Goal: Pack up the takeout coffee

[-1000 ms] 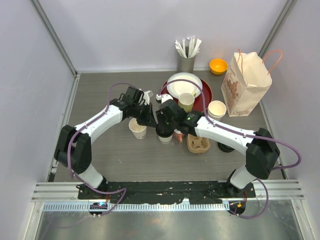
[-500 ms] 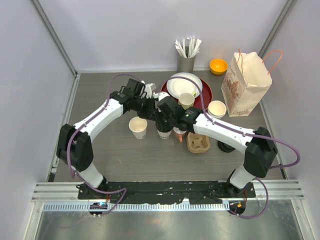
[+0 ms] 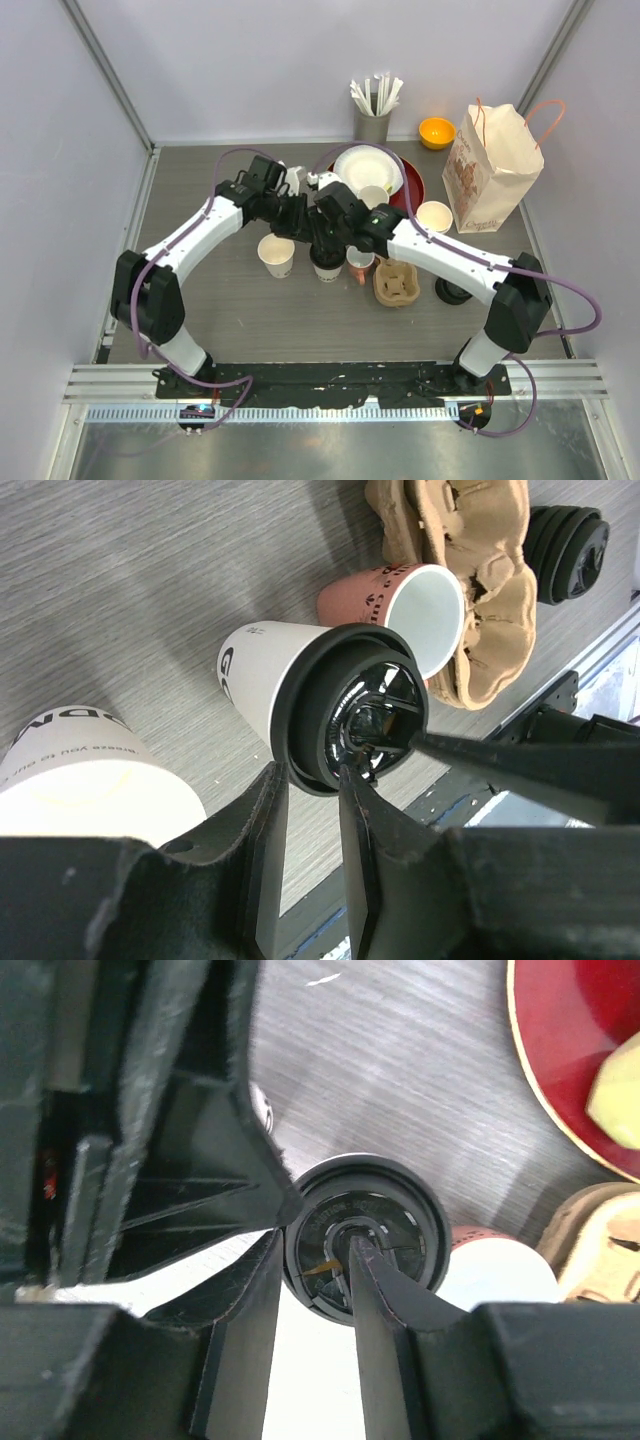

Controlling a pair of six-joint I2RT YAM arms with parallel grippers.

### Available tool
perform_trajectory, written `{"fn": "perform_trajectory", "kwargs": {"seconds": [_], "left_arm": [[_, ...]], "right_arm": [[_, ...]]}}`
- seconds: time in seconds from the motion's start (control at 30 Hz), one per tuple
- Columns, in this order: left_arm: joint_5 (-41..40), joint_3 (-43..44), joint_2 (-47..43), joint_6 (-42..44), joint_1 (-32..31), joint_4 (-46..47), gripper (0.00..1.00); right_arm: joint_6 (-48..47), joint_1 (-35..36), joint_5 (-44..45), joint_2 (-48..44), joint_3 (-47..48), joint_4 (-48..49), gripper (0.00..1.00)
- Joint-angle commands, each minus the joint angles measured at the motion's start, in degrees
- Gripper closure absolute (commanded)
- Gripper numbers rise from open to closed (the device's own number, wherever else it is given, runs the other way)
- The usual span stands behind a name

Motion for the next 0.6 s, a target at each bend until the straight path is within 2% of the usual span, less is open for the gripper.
{"fn": "perform_trajectory", "kwargs": {"seconds": [0.0,0.13,0.27,0.37,0.57], "left_arm": [[-0.59,-1.59,-3.40,-0.92,0.72,1.78,0.69],[0.10,-3.00,-1.38,-1.02,0.81,3.36,0.70],[1.07,-3.09,0.20,-0.66,0.81,4.41,0.70],[2.56,-3.35,1.17,-1.19,0.81,5.21,0.71],[2.13,-3.44,2.93,-1.10,0.81,4.94,0.72]], "right_arm": [[2.16,-1.70,5.31,-3.34,3.69,-2.41,0.60],[5.31,-5.38,3.83,-3.96,1.58,-3.65,0.60],[6.73,-8.29,-2.57,-4.92,-2.63,-1.21,0.63],[6.47,-8.64,-5.57,-5.28,-5.10,1.87,0.68],[5.68,-8.82,-7.17,-4.49,-6.16,2.85,0.68]]}}
